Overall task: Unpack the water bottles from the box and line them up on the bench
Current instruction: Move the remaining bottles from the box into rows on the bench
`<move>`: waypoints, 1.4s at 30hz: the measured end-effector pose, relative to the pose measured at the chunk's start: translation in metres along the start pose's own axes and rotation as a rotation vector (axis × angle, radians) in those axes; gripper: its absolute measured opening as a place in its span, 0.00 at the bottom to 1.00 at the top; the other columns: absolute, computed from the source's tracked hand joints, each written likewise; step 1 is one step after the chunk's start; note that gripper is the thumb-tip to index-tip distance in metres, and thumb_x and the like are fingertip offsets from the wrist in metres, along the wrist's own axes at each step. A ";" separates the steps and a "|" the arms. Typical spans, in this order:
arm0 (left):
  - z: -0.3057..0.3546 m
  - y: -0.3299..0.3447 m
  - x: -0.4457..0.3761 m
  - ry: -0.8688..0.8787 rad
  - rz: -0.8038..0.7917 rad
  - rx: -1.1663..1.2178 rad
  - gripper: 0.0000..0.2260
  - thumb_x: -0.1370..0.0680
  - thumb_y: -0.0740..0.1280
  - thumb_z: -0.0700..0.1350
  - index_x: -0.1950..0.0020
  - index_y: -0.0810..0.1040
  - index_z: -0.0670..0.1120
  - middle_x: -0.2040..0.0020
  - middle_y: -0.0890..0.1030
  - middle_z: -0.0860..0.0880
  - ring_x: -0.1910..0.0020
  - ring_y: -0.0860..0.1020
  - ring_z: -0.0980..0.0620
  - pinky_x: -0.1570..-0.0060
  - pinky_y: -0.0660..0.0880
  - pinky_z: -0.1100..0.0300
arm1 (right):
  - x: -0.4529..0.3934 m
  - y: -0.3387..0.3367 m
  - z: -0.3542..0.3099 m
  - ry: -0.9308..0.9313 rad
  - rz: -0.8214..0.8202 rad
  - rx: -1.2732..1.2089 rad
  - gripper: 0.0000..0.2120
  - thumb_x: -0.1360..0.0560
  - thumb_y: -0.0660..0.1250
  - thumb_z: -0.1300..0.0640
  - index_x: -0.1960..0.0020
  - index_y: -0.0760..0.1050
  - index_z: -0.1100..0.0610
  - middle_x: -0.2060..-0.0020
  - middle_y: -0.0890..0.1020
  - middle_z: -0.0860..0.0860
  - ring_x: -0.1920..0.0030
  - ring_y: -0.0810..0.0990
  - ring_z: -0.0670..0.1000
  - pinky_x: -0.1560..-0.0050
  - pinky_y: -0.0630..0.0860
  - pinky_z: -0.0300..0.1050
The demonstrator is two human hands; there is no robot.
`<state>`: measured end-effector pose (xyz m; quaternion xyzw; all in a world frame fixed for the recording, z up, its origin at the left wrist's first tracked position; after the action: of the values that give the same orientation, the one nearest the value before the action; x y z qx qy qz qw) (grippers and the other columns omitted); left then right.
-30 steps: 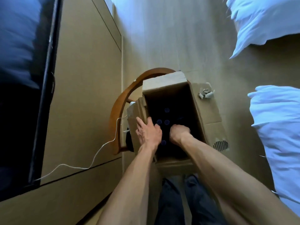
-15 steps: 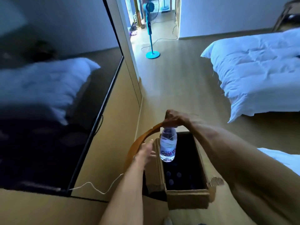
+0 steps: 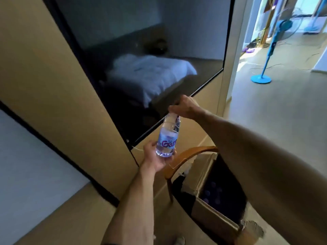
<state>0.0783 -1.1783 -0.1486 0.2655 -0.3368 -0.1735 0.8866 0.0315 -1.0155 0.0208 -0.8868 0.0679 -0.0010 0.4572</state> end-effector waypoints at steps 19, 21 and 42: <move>0.004 -0.191 0.257 0.303 0.464 0.211 0.24 0.24 0.58 0.57 0.50 0.80 0.37 0.58 0.80 0.34 0.72 0.77 0.45 0.75 0.74 0.63 | 0.106 0.202 -0.270 -0.172 -0.344 -0.435 0.19 0.25 0.63 0.43 0.54 0.80 0.60 0.53 0.83 0.59 0.50 0.81 0.59 0.56 0.70 0.44; 0.017 -0.199 0.290 0.389 0.452 0.229 0.22 0.25 0.58 0.54 0.48 0.80 0.37 0.55 0.79 0.35 0.70 0.77 0.44 0.72 0.73 0.62 | 0.123 0.208 -0.297 -0.225 -0.316 -0.466 0.19 0.26 0.65 0.40 0.55 0.75 0.56 0.53 0.82 0.57 0.53 0.79 0.57 0.56 0.69 0.44; -0.033 -0.405 0.636 0.871 0.921 0.503 0.25 0.24 0.53 0.56 0.52 0.80 0.38 0.66 0.79 0.40 0.71 0.77 0.44 0.73 0.68 0.63 | 0.418 0.353 -0.606 -0.493 -0.552 -0.559 0.10 0.27 0.63 0.56 0.48 0.76 0.57 0.51 0.81 0.53 0.52 0.78 0.55 0.53 0.73 0.44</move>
<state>0.5021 -1.7993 -0.0862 0.3388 -0.0580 0.4279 0.8359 0.3644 -1.7602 0.0623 -0.9346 -0.2840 0.1066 0.1856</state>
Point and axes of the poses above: each hand's wrist, its own x-axis away from the middle knuckle, its own y-axis out of the palm, z = x × y, the point moved 5 cm from there along -x, towards the middle knuckle
